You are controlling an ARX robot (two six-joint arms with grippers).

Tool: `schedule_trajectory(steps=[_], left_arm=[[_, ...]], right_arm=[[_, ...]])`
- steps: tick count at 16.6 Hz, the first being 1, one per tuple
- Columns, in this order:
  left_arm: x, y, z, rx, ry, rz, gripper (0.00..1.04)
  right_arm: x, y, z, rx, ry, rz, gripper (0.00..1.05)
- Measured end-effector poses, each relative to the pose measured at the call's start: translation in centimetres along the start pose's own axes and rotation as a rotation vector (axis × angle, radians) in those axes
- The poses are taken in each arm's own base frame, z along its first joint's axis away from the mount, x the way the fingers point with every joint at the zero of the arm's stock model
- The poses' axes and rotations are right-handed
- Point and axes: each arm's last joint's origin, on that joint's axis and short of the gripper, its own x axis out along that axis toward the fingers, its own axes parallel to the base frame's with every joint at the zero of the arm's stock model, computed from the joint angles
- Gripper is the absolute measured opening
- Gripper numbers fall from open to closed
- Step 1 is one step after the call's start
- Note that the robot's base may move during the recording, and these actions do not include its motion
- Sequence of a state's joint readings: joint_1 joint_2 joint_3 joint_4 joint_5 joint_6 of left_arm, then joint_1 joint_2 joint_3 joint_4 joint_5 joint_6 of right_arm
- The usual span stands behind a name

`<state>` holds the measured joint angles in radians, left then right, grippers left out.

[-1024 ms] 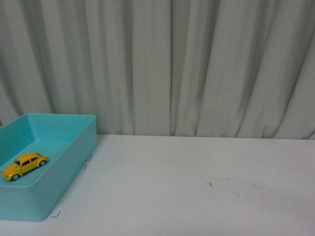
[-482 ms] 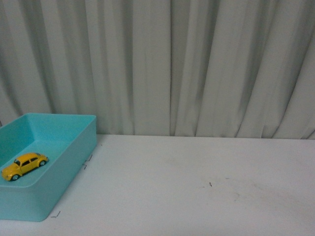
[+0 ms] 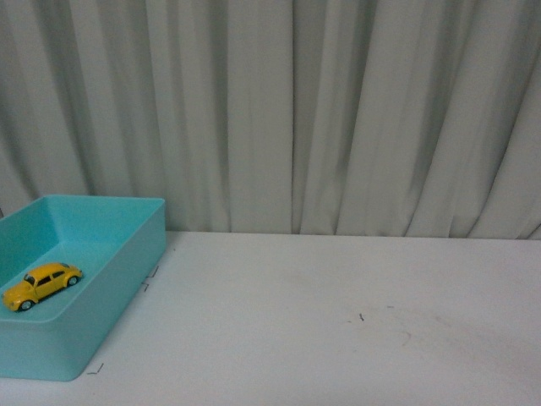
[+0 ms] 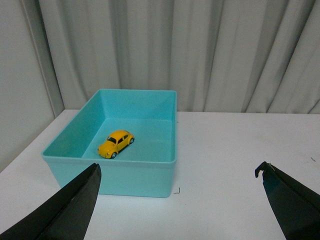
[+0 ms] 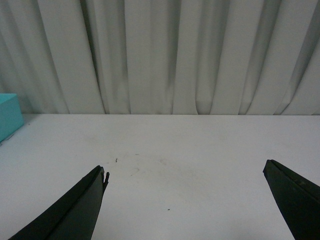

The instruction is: Wind up and store yellow beetle toy

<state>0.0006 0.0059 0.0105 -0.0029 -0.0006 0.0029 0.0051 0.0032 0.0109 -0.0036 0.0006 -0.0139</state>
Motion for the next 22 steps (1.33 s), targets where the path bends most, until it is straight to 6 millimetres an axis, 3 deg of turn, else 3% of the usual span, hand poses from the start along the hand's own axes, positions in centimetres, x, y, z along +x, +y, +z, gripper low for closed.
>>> schedule_trajectory(steps=[22], left_arm=[[0.00,0.00,-0.01,0.000,0.001,0.000,0.98]], right_arm=[[0.00,0.00,0.00,0.003,0.000,-0.001,0.98]])
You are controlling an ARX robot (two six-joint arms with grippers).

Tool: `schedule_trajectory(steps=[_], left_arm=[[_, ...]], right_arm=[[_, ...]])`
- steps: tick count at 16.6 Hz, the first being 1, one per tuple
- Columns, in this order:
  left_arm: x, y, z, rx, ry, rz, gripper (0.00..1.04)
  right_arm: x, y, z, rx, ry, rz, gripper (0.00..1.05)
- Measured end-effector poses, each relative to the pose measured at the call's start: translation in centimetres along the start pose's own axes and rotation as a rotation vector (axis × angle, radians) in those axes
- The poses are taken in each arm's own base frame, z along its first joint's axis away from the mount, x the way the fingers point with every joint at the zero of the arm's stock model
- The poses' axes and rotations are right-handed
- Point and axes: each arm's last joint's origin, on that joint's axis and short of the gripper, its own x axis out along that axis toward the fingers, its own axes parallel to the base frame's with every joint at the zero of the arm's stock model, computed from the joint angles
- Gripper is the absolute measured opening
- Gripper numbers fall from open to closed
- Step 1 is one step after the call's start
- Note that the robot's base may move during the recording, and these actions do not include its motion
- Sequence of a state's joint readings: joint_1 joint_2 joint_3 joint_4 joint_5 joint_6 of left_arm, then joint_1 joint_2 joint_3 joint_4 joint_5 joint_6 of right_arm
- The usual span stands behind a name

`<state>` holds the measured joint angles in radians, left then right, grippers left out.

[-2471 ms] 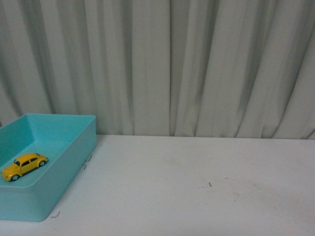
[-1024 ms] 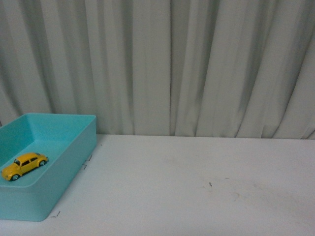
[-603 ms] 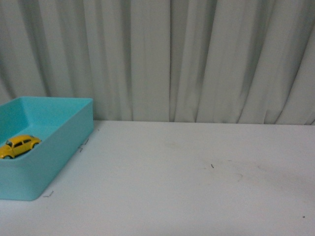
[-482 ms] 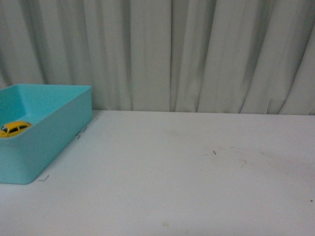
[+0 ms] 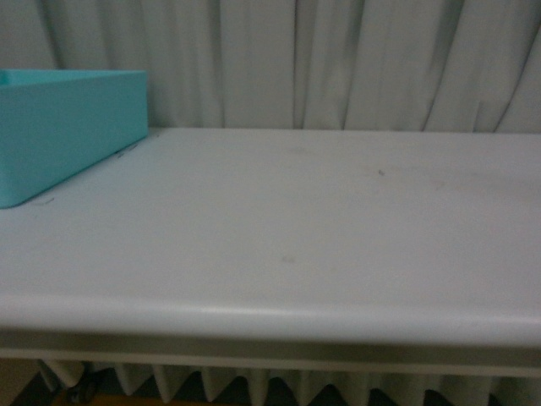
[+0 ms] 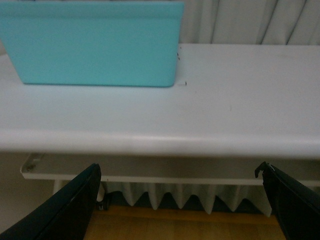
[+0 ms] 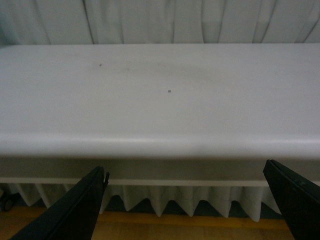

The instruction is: Wind up and store yellow beetle toy

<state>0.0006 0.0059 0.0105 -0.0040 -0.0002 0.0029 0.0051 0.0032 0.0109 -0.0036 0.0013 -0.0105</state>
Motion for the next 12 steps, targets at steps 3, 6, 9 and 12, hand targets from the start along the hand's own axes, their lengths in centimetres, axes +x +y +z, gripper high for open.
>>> schedule_trajectory(steps=[3,6,9,12], left_arm=[[0.00,0.00,0.00,0.000,0.000,0.000,0.98],[0.00,0.00,0.01,0.000,-0.001,0.000,0.98],[0.00,0.00,0.01,0.000,-0.001,0.000,0.98],[0.00,0.00,-0.03,0.000,0.003,-0.001,0.98]], right_arm=[[0.00,0.00,-0.01,0.000,0.001,0.002,0.98],[0.00,0.00,0.00,0.000,0.000,0.001,0.98],[0.00,0.00,0.00,0.000,0.000,0.001,0.98],[0.00,0.00,-0.02,0.001,0.002,-0.001,0.98]])
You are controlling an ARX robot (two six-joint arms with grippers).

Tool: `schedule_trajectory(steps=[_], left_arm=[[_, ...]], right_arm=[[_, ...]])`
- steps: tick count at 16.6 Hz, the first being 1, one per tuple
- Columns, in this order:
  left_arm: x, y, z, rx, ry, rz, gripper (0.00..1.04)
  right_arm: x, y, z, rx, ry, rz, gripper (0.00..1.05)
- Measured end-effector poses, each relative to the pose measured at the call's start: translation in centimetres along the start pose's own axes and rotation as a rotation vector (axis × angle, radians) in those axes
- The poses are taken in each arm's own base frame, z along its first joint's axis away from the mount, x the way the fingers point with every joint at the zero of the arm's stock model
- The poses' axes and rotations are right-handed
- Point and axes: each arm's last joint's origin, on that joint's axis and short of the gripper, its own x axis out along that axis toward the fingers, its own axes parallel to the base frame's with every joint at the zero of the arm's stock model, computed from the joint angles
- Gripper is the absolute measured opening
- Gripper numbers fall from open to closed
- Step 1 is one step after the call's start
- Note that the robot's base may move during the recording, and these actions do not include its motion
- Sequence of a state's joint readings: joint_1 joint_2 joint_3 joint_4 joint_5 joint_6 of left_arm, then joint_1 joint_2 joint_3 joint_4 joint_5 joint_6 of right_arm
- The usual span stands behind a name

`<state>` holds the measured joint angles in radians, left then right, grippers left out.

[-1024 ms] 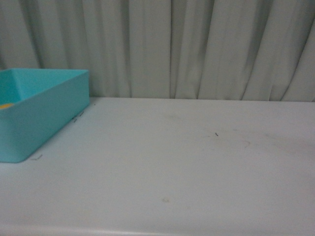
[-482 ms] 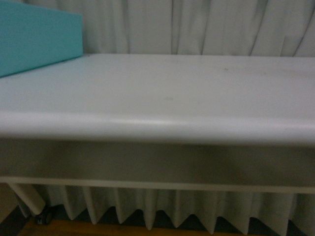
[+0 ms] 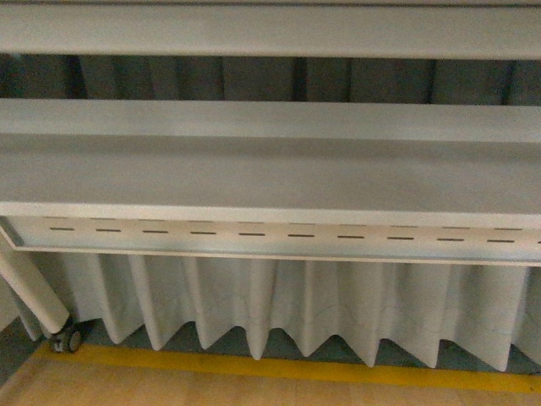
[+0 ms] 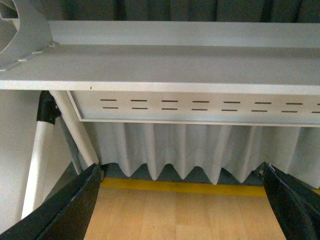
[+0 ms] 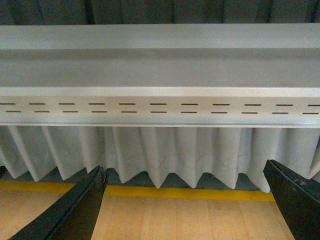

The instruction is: Wind up and store yellow beetle toy

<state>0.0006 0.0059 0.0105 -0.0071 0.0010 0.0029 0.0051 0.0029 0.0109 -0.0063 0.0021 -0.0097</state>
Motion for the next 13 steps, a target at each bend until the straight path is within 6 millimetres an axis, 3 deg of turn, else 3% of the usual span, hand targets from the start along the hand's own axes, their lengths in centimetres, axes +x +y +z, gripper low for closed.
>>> schedule_trajectory(steps=[13], left_arm=[[0.00,0.00,0.02,0.000,-0.002,0.001,0.98]], right_arm=[[0.00,0.00,0.01,0.000,-0.002,0.002,0.98]])
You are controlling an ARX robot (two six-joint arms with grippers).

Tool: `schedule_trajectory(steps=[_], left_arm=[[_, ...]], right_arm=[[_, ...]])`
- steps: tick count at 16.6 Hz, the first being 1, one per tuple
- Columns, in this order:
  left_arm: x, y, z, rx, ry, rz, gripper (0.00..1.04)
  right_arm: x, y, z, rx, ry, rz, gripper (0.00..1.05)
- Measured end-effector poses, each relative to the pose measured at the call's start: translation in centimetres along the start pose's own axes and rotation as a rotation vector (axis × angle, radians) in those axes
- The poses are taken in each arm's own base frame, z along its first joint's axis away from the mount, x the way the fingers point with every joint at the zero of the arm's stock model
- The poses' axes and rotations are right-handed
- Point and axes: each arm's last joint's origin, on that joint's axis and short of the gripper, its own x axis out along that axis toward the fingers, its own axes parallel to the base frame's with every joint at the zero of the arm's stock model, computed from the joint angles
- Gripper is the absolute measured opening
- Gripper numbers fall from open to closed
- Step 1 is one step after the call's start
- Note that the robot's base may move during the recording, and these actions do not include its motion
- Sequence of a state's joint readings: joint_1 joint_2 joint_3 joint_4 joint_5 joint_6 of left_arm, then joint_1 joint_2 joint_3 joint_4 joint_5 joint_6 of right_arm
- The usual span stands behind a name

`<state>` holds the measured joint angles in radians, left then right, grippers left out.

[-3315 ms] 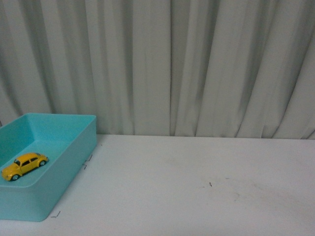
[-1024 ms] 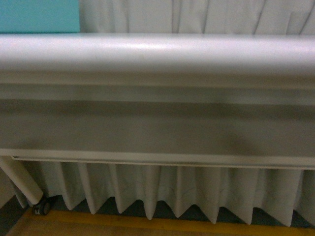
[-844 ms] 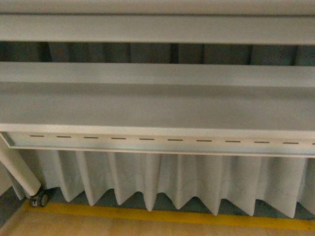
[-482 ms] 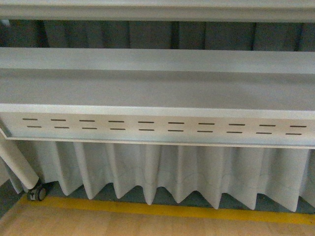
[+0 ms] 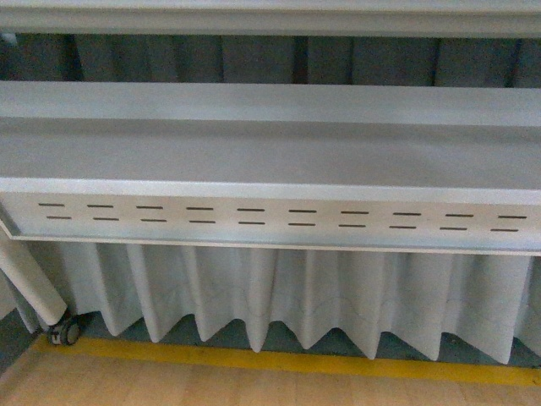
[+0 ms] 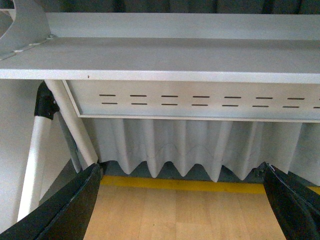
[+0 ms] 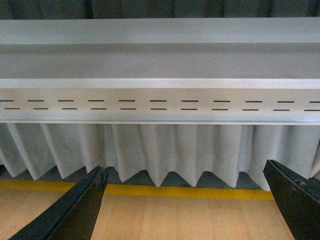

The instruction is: Wind up and store yellow beetle toy

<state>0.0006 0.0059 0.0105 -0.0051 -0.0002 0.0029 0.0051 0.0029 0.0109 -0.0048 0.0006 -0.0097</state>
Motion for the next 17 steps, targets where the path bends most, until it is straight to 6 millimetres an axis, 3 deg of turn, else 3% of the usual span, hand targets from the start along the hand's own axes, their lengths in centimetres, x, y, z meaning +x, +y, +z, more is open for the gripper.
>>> schedule_trajectory(steps=[17], left_arm=[[0.00,0.00,0.00,0.000,0.000,0.000,0.98]], right_arm=[[0.00,0.00,0.00,0.000,0.000,0.000,0.98]])
